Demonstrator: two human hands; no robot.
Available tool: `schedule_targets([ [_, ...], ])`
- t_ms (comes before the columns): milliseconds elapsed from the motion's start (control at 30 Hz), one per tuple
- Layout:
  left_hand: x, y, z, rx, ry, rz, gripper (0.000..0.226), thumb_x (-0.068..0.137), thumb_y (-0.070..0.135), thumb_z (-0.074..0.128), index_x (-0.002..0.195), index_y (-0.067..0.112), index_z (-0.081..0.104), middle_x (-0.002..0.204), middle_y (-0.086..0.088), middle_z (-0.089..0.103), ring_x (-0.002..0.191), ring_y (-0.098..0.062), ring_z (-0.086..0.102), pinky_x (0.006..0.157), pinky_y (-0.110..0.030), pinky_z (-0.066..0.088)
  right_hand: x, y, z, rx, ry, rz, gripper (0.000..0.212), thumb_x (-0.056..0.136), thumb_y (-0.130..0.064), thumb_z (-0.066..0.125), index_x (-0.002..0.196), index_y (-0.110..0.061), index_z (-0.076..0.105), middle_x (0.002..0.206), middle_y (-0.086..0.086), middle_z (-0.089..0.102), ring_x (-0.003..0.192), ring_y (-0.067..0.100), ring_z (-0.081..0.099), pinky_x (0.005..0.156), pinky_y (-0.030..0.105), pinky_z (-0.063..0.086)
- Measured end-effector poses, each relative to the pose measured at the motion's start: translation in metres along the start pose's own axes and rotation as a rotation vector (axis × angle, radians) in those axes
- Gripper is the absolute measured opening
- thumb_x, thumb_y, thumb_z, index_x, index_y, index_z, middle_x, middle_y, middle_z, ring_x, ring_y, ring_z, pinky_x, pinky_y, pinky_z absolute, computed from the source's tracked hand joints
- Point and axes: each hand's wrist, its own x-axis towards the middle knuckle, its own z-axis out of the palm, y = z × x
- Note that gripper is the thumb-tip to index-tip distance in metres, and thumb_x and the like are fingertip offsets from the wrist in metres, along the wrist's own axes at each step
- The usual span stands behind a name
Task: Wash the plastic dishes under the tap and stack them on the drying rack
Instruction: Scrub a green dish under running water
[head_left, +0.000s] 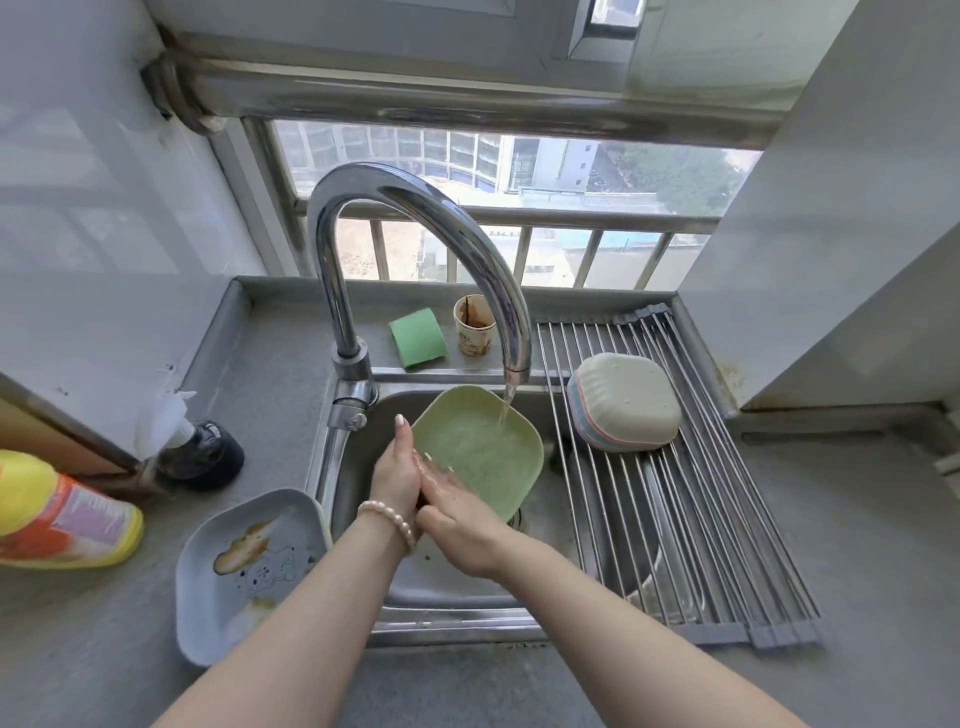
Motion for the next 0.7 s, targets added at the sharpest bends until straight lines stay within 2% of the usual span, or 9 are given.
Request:
schedule_targets([
  [67,0.004,0.003,0.0,0.065,0.046,0.061,0.045,0.098,0.047,0.039,0.094,0.007,0.06,0.078,-0.009,0.065,0.073,-0.023,0.063,0.07,-0.034,0.054,-0.006,0.006,-0.003,0.006,0.006,-0.01,0.08,0.079,-0.035,0.035,0.153,-0.019,0.01,0.16,0.004,0.011,0.147,0.013,0.005,0.12,0.033,0.008],
  [100,0.009,0.005,-0.002,0.096,0.088,0.106,0.046,0.097,0.048,0.041,0.093,0.006,0.06,0.077,-0.008,0.063,0.075,-0.025,0.062,0.073,-0.036,0.052,-0.011,0.01,-0.004,-0.039,-0.011,-0.019,0.077,0.081,-0.027,0.041,0.153,-0.022,0.013,0.159,0.004,0.013,0.147,0.014,0.007,0.12,0.032,0.01],
  [167,0.013,0.012,-0.006,0.259,0.142,0.21,0.048,0.097,0.047,0.04,0.083,0.005,0.058,0.063,-0.003,0.05,0.065,-0.022,0.051,0.064,-0.033,0.044,-0.023,0.024,-0.005,-0.183,-0.016,-0.042,0.075,0.083,-0.015,0.047,0.152,-0.025,0.018,0.158,0.005,0.019,0.146,0.016,0.012,0.119,0.032,0.014],
  [233,0.014,0.02,-0.007,0.463,0.142,0.312,0.047,0.098,0.043,0.039,0.066,0.009,0.045,0.053,0.0,0.031,0.052,-0.017,0.032,0.05,-0.031,0.026,-0.032,0.041,-0.006,-0.306,0.021,-0.092,0.063,0.089,-0.011,0.05,0.148,-0.023,0.032,0.154,0.004,0.031,0.144,0.02,0.022,0.119,0.034,0.015],
  [367,0.016,0.028,-0.009,0.644,0.137,0.341,0.051,0.099,0.04,0.04,0.056,0.013,0.03,0.05,-0.001,0.027,0.047,-0.018,0.026,0.047,-0.032,0.019,-0.033,0.068,-0.016,-0.525,0.082,-0.168,0.043,0.094,-0.029,0.056,0.136,-0.021,0.052,0.146,-0.001,0.045,0.137,0.02,0.038,0.117,0.052,0.014],
  [467,0.018,0.03,-0.012,0.69,0.128,0.28,0.054,0.099,0.04,0.041,0.054,0.013,0.026,0.051,-0.002,0.026,0.047,-0.018,0.025,0.047,-0.031,0.018,-0.032,0.078,-0.028,-0.737,0.204,-0.185,0.041,0.084,-0.036,0.068,0.122,-0.023,0.064,0.133,-0.004,0.059,0.127,0.02,0.051,0.111,0.061,0.01],
  [567,0.021,0.036,-0.013,0.773,0.081,0.199,0.054,0.099,0.039,0.041,0.054,0.013,0.029,0.053,-0.003,0.03,0.051,-0.019,0.031,0.047,-0.029,0.021,-0.03,0.082,-0.031,-0.938,0.295,-0.205,0.036,0.065,-0.037,0.083,0.1,-0.031,0.073,0.12,0.0,0.066,0.121,0.031,0.056,0.11,0.064,0.017],
  [633,0.026,0.036,-0.016,0.716,0.089,0.057,0.049,0.098,0.043,0.044,0.061,0.009,0.044,0.061,-0.006,0.044,0.06,-0.023,0.046,0.049,-0.027,0.033,-0.028,0.083,-0.026,-0.942,0.372,-0.211,0.049,0.061,-0.021,0.086,0.108,-0.021,0.072,0.123,0.004,0.065,0.122,0.033,0.055,0.11,0.059,0.021],
  [700,0.027,0.033,-0.02,0.493,0.044,-0.158,0.04,0.095,0.044,0.05,0.084,0.007,0.059,0.076,-0.01,0.059,0.069,-0.027,0.059,0.052,-0.029,0.047,-0.026,0.087,-0.022,-0.898,0.439,-0.268,0.055,0.051,-0.005,0.087,0.104,-0.013,0.073,0.114,0.003,0.069,0.114,0.032,0.06,0.105,0.06,0.035],
])
